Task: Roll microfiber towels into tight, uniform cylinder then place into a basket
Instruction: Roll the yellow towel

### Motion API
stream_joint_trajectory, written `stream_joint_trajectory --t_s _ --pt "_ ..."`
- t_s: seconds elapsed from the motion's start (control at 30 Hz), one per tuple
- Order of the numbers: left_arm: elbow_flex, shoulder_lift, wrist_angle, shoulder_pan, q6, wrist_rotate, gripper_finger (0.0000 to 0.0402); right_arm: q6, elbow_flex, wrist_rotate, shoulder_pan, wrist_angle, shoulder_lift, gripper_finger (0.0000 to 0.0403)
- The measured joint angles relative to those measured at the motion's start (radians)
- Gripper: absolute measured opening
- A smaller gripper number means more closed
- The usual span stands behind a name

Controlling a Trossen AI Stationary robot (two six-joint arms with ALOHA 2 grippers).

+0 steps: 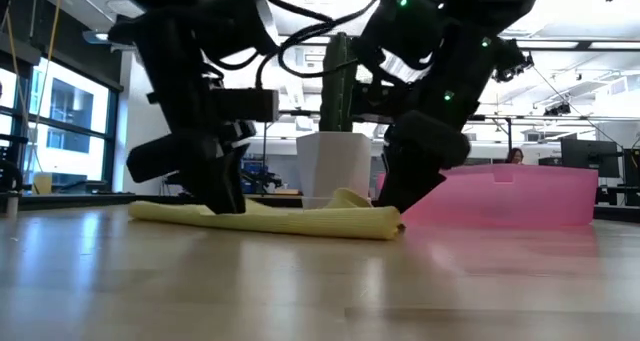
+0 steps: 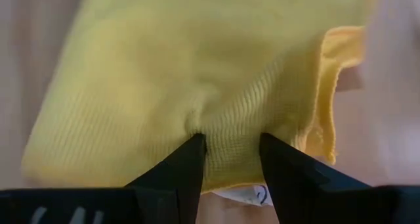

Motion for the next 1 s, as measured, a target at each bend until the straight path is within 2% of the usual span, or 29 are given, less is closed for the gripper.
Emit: stream_joint_trajectory --t_s 0.3,0.47,0.73,1.0 --pt "0.036 0.010 0.060 0.065 0.406 -0.033 0.0131 0.002 -0.002 -0.009 0.073 0.037 0.002 0.0144" --pt "0.049 0.014 0.105 0.067 0.578 -0.029 0.0131 -0.005 0.062 0.000 0.085 -0.112 0.002 0.0144" --pt "0.101 0.013 0.012 0.028 0.498 -0.121 0.0131 -0.159 0.189 0.079 0.085 -0.398 -0.001 0.0144" --pt "0.128 0.012 -0.206 0.006 0.262 -0.164 0.0131 -0.255 0.244 0.146 0.065 -0.630 -0.001 0.0144"
